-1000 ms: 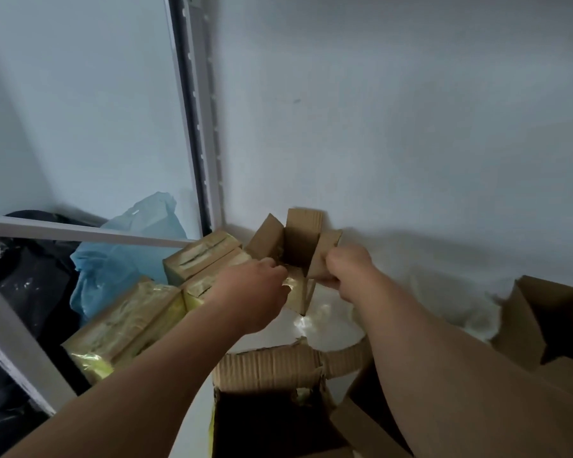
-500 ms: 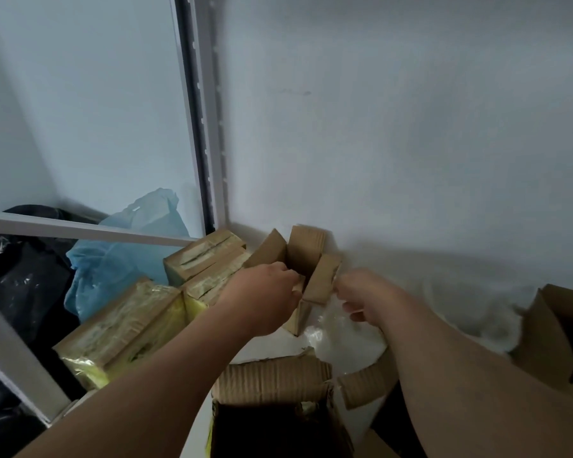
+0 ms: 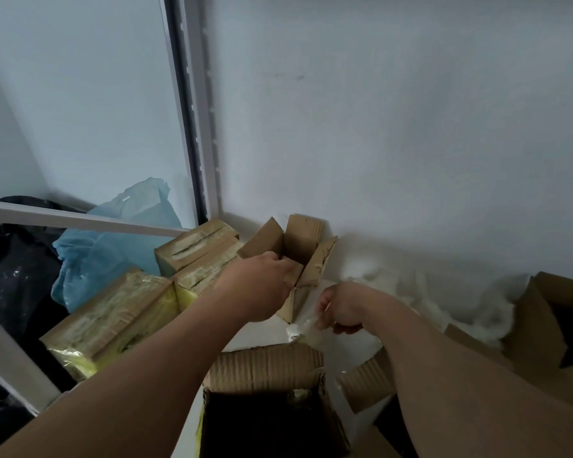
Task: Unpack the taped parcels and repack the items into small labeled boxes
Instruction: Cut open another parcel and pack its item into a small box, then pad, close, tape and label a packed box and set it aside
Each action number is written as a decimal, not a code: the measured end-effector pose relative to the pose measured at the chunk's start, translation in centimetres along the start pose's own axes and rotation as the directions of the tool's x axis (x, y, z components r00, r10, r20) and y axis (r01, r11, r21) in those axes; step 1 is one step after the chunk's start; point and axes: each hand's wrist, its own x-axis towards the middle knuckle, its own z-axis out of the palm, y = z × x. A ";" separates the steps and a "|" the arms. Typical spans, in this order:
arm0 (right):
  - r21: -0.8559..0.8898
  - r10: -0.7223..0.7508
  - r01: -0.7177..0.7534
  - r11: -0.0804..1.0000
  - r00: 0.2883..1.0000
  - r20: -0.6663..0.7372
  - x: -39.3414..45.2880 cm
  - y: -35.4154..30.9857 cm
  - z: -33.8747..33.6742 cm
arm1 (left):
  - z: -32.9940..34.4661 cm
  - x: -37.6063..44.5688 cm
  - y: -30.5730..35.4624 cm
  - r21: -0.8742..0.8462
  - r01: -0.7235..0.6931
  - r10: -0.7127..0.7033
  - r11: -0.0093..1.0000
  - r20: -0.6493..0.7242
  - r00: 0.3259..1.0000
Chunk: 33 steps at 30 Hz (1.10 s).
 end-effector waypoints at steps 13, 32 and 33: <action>-0.215 -0.164 0.102 0.971 0.942 -0.292 -14.4 0.3 -8.9 | -5.5 -2.6 7.1 -0.056 -0.084 0.079 0.995 -0.083 0.993; 0.333 0.196 0.055 0.941 0.714 -0.672 -37.6 25.2 -4.4 | -5.1 -13.2 33.7 -0.407 -0.262 0.249 0.875 -0.088 0.965; 0.352 0.229 0.037 0.935 0.694 -0.683 -38.0 26.3 -3.7 | -4.2 -13.8 35.0 -0.466 -0.232 0.228 0.854 -0.066 0.971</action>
